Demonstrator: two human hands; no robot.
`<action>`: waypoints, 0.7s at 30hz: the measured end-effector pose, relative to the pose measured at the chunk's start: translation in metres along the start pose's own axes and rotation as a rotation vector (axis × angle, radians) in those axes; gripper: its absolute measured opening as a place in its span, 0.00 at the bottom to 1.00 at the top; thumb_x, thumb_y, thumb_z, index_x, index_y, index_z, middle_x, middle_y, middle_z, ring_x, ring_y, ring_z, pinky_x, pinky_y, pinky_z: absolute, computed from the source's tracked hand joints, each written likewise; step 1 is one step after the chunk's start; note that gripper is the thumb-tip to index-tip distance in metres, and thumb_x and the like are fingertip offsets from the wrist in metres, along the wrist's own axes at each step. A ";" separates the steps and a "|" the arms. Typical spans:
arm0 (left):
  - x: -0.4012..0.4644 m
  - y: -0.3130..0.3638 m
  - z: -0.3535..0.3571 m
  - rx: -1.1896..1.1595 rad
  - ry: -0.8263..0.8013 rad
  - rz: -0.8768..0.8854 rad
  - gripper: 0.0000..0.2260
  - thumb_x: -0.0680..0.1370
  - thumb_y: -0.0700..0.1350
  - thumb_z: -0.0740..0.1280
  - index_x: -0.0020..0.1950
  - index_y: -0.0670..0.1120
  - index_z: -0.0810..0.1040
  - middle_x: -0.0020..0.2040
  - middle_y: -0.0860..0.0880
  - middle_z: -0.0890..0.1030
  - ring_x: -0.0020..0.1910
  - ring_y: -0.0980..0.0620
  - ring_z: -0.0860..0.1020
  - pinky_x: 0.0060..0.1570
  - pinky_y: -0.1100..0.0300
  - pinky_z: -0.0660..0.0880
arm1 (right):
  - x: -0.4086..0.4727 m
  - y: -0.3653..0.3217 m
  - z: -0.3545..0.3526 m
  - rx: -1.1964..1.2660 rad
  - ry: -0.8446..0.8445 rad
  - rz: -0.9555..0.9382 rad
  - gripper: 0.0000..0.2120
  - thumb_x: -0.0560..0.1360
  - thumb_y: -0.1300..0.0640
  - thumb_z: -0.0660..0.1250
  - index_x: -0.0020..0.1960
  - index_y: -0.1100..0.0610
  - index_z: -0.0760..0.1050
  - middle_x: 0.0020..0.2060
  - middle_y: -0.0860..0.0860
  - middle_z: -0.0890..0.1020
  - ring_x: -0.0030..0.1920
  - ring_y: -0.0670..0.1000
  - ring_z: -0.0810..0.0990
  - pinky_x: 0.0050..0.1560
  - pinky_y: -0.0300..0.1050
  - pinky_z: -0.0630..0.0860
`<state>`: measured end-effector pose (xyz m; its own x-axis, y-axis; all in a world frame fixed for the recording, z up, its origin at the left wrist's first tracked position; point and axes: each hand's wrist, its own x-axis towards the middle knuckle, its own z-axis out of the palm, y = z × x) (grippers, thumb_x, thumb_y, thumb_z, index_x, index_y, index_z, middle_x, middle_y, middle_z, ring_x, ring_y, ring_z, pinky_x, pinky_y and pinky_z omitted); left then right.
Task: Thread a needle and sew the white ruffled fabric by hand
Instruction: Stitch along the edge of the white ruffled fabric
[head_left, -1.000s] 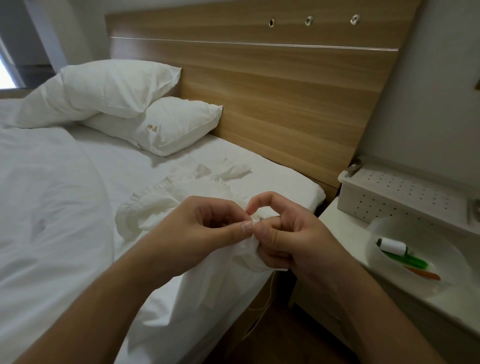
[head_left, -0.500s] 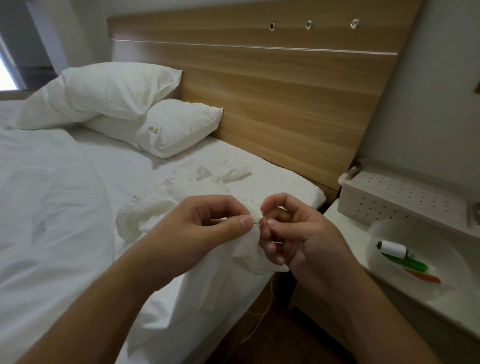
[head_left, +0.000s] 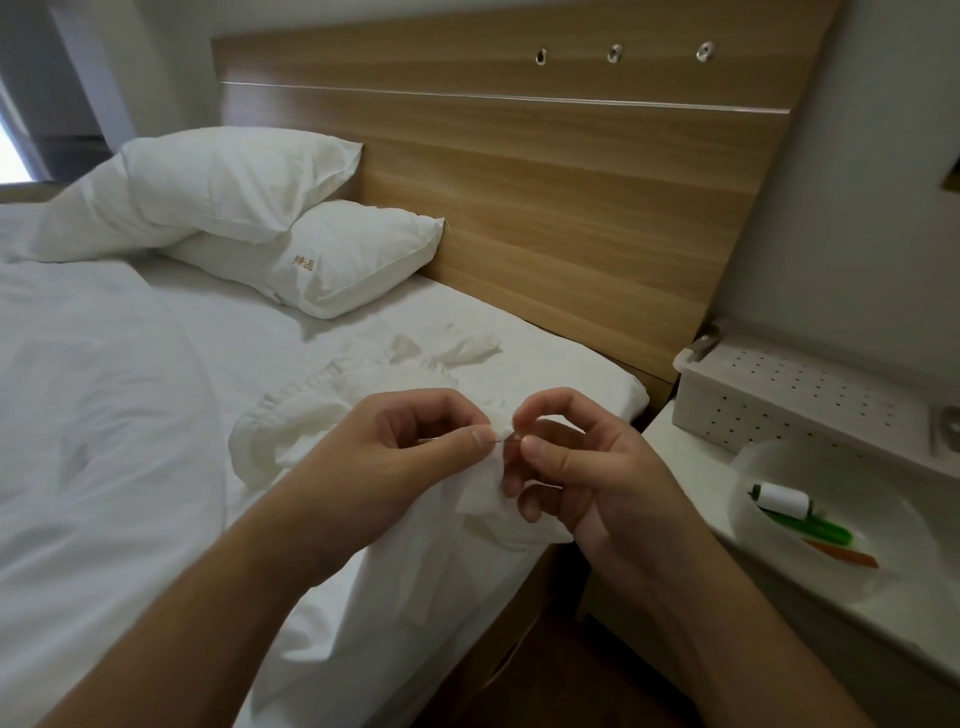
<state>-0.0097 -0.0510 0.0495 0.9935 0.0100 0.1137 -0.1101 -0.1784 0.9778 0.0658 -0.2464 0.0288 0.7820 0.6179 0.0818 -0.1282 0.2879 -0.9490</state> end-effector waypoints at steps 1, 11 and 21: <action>0.000 0.000 0.001 -0.006 0.001 -0.006 0.07 0.81 0.45 0.71 0.45 0.44 0.86 0.41 0.46 0.85 0.42 0.51 0.82 0.43 0.61 0.78 | 0.000 0.000 0.000 0.006 0.013 -0.001 0.10 0.73 0.65 0.72 0.54 0.63 0.78 0.42 0.61 0.81 0.39 0.58 0.81 0.35 0.46 0.77; 0.000 0.000 0.006 -0.037 -0.024 -0.001 0.07 0.81 0.41 0.70 0.45 0.42 0.86 0.40 0.48 0.86 0.42 0.55 0.84 0.44 0.65 0.78 | -0.002 0.002 0.010 0.153 0.093 0.074 0.12 0.67 0.67 0.69 0.50 0.59 0.80 0.37 0.58 0.79 0.34 0.53 0.79 0.32 0.44 0.72; 0.004 -0.003 0.005 0.119 0.148 -0.041 0.09 0.80 0.47 0.71 0.44 0.46 0.87 0.43 0.38 0.84 0.42 0.42 0.82 0.47 0.48 0.79 | -0.009 -0.007 0.012 -0.798 0.210 -0.172 0.07 0.76 0.52 0.75 0.53 0.45 0.81 0.43 0.42 0.87 0.45 0.42 0.86 0.44 0.40 0.85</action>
<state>-0.0056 -0.0552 0.0457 0.9808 0.1629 0.1074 -0.0565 -0.2898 0.9554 0.0527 -0.2454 0.0385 0.8585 0.4410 0.2618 0.4113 -0.2869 -0.8652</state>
